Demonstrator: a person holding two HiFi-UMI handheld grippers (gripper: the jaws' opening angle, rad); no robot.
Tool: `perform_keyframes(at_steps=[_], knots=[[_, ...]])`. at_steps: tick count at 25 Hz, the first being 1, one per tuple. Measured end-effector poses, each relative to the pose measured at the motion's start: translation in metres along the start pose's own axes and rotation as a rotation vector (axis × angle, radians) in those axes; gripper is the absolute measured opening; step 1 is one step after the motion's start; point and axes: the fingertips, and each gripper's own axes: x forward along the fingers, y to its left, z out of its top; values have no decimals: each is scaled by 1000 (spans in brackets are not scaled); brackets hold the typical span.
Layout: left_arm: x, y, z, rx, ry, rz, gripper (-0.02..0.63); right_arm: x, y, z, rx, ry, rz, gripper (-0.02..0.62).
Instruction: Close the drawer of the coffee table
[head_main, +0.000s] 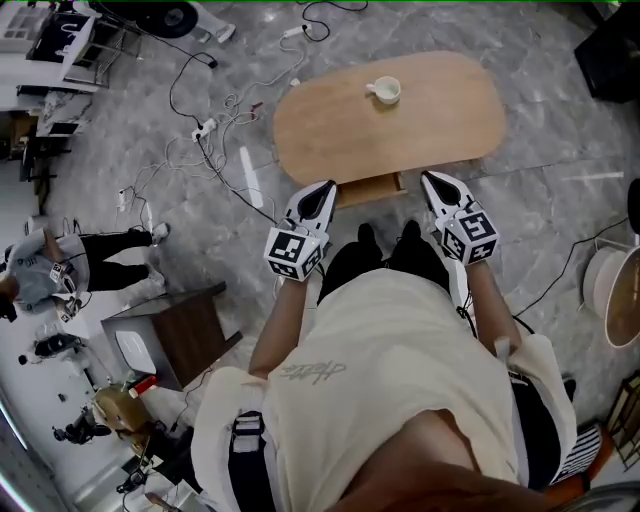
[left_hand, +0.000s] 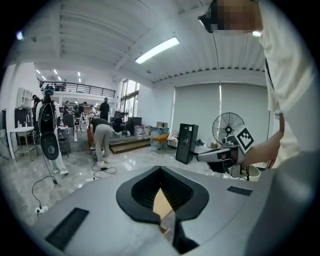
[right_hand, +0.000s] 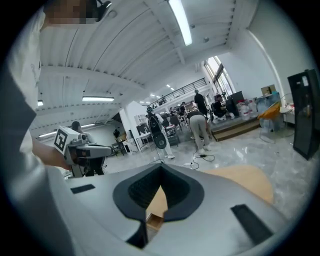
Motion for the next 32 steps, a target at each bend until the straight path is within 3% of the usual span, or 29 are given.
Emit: perform_keyframes(at_steps=[7, 11, 20, 24, 32], knots=[[-12, 41, -12, -107, -36, 62, 5, 43, 16, -7, -17, 56, 42, -5], [-28, 73, -19, -130, -60, 48, 5, 69, 40, 3, -70, 61, 25, -6], [-65, 162, -41, -153, -54, 12, 5, 131, 98, 0, -29, 68, -38, -5], [-68, 195, -67, -170, -31, 1, 5, 162, 90, -44, -46, 121, -92, -5], [-46, 223, -151, -234, 108, 9, 5, 170, 54, -148, -37, 375, -145, -5]])
